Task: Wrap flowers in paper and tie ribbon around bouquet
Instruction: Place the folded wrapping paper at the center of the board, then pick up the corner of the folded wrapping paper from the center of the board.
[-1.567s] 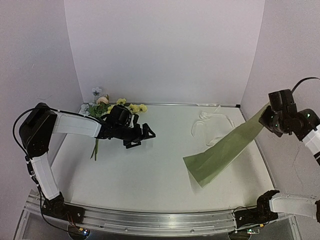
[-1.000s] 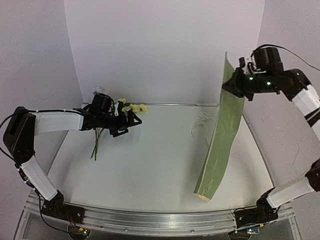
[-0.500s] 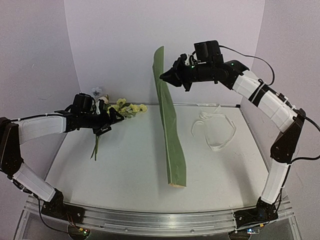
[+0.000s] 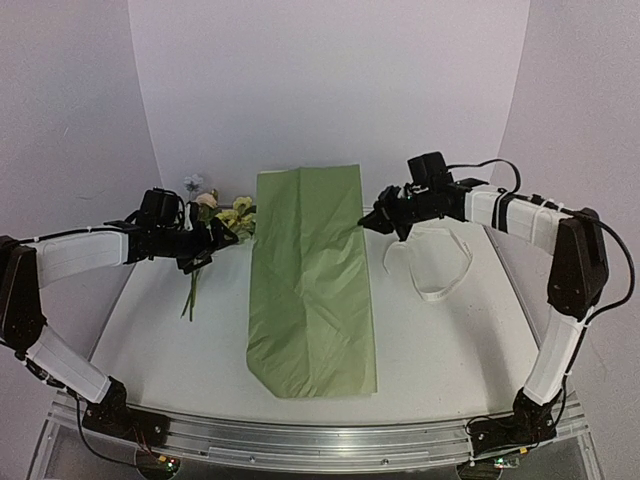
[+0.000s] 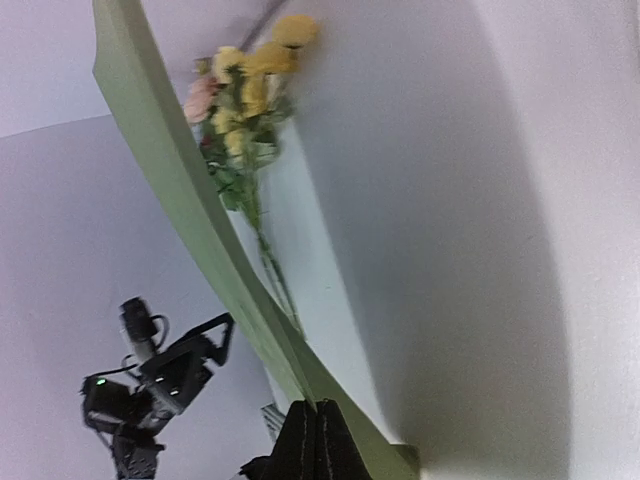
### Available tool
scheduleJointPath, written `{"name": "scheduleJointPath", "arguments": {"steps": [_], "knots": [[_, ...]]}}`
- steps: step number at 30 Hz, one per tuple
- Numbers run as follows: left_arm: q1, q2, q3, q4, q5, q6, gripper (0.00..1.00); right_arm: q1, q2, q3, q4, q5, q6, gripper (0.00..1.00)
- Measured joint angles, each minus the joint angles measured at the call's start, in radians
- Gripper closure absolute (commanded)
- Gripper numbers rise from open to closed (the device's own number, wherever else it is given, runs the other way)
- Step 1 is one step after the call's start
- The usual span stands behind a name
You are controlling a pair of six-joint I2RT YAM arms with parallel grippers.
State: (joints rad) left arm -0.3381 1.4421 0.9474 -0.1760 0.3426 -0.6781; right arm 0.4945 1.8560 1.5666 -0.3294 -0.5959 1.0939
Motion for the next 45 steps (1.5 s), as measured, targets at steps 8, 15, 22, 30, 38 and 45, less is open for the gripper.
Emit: {"name": "scheduleJointPath", "arguments": {"steps": [8,15,22,30,38,45], "knots": [[0.001,0.071,-0.033,0.051,0.043,-0.034,0.04,0.01,0.16,-0.072,0.0,0.08,-0.1,1.0],[0.001,0.117,-0.147,0.1,0.128,-0.089,0.11,0.018,0.25,-0.035,-0.018,0.121,-0.212,0.86],[-0.029,0.116,-0.267,0.136,0.163,-0.137,0.17,0.058,0.257,-0.007,-0.103,0.255,-0.323,0.32],[-0.117,0.109,-0.304,0.171,0.152,-0.186,0.25,0.173,0.056,-0.142,-0.198,0.471,-0.406,0.22],[-0.163,0.075,-0.352,0.212,0.12,-0.233,0.3,0.491,-0.155,-0.357,-0.17,0.658,-0.456,0.16],[-0.163,0.036,-0.373,0.211,0.088,-0.24,0.3,0.804,-0.196,-0.455,-0.17,0.808,-0.552,0.2]]}}
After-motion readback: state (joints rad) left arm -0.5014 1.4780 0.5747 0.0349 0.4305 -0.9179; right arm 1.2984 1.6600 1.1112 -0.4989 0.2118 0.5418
